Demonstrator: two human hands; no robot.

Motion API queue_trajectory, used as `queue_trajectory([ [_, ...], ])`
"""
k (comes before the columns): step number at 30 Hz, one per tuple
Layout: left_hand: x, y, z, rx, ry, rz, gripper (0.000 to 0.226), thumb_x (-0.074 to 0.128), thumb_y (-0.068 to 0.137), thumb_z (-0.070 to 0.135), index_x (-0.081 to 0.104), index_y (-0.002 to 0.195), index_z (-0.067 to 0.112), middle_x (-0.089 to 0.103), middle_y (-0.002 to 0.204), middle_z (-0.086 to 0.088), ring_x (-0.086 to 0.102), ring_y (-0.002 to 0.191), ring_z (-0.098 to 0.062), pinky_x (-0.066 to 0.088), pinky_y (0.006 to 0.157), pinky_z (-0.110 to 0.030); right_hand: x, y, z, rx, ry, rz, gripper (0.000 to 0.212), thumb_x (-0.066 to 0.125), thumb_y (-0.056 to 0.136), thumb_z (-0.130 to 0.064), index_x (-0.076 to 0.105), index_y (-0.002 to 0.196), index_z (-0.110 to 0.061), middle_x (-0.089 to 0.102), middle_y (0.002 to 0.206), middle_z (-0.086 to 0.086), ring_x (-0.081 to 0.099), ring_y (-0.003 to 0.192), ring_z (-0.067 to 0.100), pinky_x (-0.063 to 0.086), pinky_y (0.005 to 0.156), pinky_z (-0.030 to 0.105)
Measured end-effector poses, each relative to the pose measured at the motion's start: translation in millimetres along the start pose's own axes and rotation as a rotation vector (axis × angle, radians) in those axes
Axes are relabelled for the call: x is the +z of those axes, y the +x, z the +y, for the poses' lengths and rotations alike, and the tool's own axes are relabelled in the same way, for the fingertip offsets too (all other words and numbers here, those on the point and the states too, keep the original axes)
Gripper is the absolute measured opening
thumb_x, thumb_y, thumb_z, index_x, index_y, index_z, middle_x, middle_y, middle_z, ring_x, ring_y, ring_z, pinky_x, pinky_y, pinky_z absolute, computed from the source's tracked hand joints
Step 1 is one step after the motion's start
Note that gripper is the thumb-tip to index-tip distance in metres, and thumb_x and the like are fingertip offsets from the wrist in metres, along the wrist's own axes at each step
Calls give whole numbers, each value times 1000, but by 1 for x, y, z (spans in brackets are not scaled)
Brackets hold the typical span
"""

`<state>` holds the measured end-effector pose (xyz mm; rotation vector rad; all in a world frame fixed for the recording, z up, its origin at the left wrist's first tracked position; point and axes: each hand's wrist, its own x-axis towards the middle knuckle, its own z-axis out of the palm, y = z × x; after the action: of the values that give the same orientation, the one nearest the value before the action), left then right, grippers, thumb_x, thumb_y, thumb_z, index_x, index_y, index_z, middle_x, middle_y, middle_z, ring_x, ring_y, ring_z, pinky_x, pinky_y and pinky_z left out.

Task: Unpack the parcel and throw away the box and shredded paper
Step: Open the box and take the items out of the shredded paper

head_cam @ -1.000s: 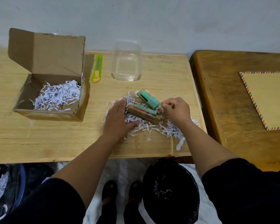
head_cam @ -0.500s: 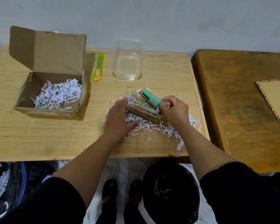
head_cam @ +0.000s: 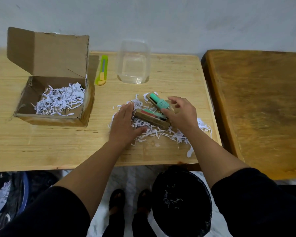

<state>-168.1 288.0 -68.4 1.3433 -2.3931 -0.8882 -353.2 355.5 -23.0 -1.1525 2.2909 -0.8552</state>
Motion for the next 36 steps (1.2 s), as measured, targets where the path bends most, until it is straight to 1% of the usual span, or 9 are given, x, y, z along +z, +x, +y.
queue_trajectory([
  [2, 0, 0, 0, -3, 0, -4, 98, 72, 73, 46, 15, 148, 16, 17, 157, -4, 8, 146, -19, 8, 117, -37, 5, 3, -1, -7, -59, -23, 50, 72, 77, -36, 58, 121, -19, 62, 113, -1, 54, 103, 15, 43, 88, 27],
  [4, 0, 0, 0, -6, 4, -9, 98, 71, 73, 47, 14, 148, 17, 16, 157, -4, 7, 146, -18, 7, 117, -37, 6, 5, -3, 1, -105, -27, 44, 71, 78, -34, 62, 118, -17, 64, 113, 3, 56, 102, 17, 44, 86, 29],
  [8, 0, 0, 2, -5, 8, -9, 99, 72, 73, 46, 15, 147, 15, 17, 157, -4, 8, 146, -19, 8, 117, -37, -2, 4, -10, 47, -8, -31, 28, 67, 83, -25, 67, 110, -17, 66, 103, 2, 58, 90, 17, 53, 78, 34],
  [11, -1, 0, 3, -6, -1, 0, 99, 74, 72, 44, 17, 147, 15, 19, 156, -5, 10, 146, -20, 10, 117, -38, -11, 3, -12, 70, 74, -18, 32, 67, 82, -27, 64, 113, -19, 62, 106, 0, 58, 97, 16, 54, 81, 37],
  [16, -3, -1, 4, -6, -8, 1, 98, 74, 72, 43, 18, 147, 15, 20, 156, -5, 11, 145, -21, 11, 117, -38, -35, 9, -14, 61, 147, 109, 40, 71, 79, -25, 62, 117, -16, 58, 101, -4, 55, 96, 11, 51, 85, 29],
  [20, -3, -1, 5, -11, -6, -2, 98, 73, 72, 43, 18, 147, 14, 19, 156, -6, 11, 145, -21, 12, 117, -40, -40, 27, -9, 112, 145, 227, 41, 72, 78, -27, 62, 117, -14, 62, 105, 3, 54, 92, 11, 51, 83, 30],
  [24, -1, -1, 3, -23, 19, 0, 99, 72, 72, 47, 17, 147, 14, 19, 156, -6, 12, 145, -21, 11, 117, -40, -26, 53, -3, 214, 271, 311, 45, 71, 80, -26, 59, 122, -14, 61, 114, 4, 58, 99, 12, 54, 82, 26],
  [30, -2, 1, 3, -23, 3, 17, 100, 78, 66, 43, 24, 145, 12, 26, 154, -7, 17, 144, -23, 16, 117, -40, -9, 95, 2, 371, 507, 381, 46, 72, 80, -20, 58, 123, -14, 59, 121, 2, 59, 108, 15, 55, 84, 23],
  [36, -3, -1, 4, -34, -4, 27, 100, 78, 66, 44, 23, 146, 18, 23, 155, -1, 16, 144, -18, 15, 118, -36, 0, 124, 13, 366, 537, 389, 47, 75, 76, -20, 60, 120, -13, 59, 121, 3, 59, 109, 16, 56, 84, 24],
])
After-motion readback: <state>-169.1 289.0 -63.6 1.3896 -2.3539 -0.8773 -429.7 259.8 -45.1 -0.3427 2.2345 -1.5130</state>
